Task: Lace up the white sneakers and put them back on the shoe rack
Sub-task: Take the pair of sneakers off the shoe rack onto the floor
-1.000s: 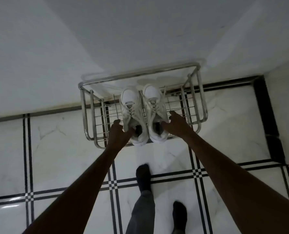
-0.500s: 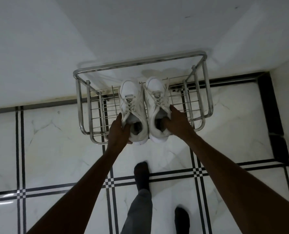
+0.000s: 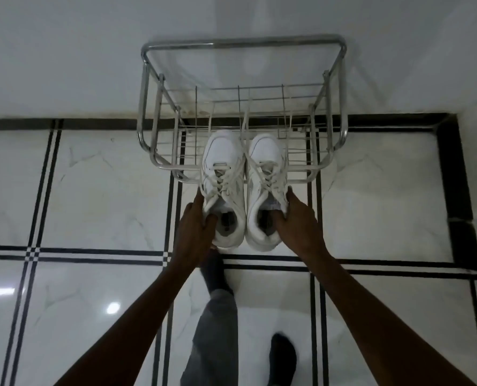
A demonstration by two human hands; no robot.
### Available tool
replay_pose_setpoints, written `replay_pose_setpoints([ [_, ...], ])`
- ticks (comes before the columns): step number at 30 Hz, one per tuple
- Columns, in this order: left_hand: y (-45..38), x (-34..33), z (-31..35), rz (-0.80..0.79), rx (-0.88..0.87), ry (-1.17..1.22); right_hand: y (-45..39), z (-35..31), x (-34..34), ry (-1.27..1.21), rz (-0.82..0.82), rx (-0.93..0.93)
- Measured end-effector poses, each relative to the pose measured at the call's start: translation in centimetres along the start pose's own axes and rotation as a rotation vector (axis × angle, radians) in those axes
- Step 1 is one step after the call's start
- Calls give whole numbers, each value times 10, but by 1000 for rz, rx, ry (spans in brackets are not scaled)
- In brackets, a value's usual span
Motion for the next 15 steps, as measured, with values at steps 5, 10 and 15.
replay_pose_setpoints([
  [5, 51, -42, -61, -52, 105, 73, 46, 62, -36, 85, -101, -67],
  [10, 62, -79, -117, -81, 125, 78, 63, 124, -82, 123, -111, -81],
  [15, 53, -132, -201, -108, 130, 54, 68, 200, -147, 130, -100, -96],
])
Point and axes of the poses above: each hand's wrist, its own y-axis away from the middle knuckle, its own x-axis out of the back of the hand, z = x × y, the point moved 6 cm from there along -y, towards the middle knuckle, and after that the axes turned 6 degrees about x, right-handed, at the moved point
